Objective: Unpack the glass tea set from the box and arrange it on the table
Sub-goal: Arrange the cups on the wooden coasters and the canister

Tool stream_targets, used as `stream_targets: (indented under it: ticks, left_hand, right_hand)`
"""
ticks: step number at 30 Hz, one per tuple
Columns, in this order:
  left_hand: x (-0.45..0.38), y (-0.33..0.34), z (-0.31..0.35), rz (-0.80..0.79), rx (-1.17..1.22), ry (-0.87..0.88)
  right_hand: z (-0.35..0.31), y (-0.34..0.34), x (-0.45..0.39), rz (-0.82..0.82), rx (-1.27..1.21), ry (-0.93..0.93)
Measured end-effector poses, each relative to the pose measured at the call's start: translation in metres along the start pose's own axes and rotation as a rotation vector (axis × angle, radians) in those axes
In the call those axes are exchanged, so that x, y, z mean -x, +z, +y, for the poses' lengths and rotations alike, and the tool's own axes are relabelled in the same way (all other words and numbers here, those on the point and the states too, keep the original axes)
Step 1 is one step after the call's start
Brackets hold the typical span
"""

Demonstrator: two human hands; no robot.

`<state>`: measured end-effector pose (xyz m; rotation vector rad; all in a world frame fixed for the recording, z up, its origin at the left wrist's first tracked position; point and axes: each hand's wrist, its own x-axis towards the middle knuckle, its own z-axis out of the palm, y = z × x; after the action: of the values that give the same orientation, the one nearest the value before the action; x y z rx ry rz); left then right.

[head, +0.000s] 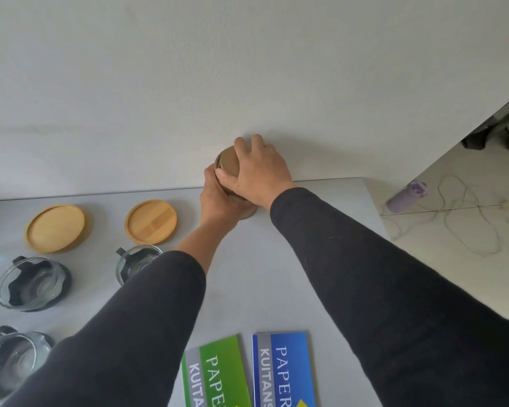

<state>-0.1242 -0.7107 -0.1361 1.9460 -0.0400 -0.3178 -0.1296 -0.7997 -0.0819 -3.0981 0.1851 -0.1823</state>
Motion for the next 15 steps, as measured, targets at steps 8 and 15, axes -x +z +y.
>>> stream_targets:
  ticks: [8,15]
  left_hand:
    - [-0.001,-0.002,-0.003,-0.011,0.004,0.026]
    - [-0.003,-0.003,-0.007,-0.020,0.029,0.059]
  right_hand:
    - [0.005,-0.004,-0.006,-0.010,-0.002,-0.045]
    - [0.017,-0.014,-0.010,-0.085,-0.262,0.020]
